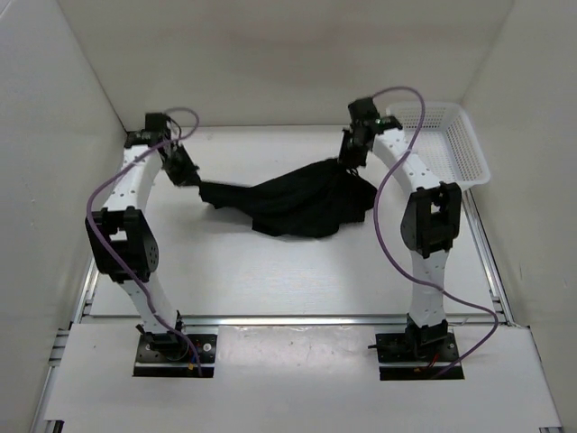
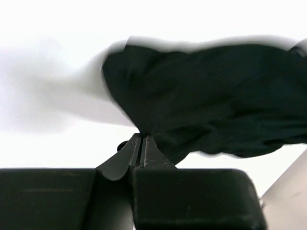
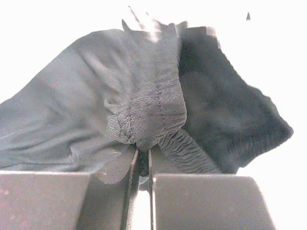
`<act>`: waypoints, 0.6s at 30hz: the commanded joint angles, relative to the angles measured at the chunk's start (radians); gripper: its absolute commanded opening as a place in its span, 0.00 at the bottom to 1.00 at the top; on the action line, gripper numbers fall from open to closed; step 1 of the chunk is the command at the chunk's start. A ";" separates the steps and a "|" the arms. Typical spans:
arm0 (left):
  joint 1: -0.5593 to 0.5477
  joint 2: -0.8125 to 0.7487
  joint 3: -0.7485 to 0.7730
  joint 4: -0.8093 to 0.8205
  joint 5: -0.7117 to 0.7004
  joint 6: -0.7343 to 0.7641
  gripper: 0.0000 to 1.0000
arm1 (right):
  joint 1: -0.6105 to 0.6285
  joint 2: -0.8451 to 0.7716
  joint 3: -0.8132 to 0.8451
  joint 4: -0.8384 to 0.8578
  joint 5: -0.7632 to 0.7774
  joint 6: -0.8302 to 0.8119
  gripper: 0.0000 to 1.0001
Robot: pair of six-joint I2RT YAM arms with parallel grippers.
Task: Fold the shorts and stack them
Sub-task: Flatten the shorts out
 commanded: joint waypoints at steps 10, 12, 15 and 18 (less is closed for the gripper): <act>0.090 0.022 0.712 -0.041 0.063 -0.035 0.10 | -0.149 -0.144 0.495 0.218 -0.221 0.011 0.00; 0.090 -0.027 0.656 -0.041 0.063 -0.035 0.10 | -0.149 -0.271 0.336 0.237 -0.206 -0.041 0.00; 0.076 -0.161 0.506 -0.006 0.083 -0.035 0.10 | -0.139 -0.472 0.005 0.301 -0.190 -0.085 0.00; 0.051 -0.328 0.193 0.040 0.083 -0.035 0.10 | -0.129 -0.683 -0.364 0.344 -0.107 -0.105 0.00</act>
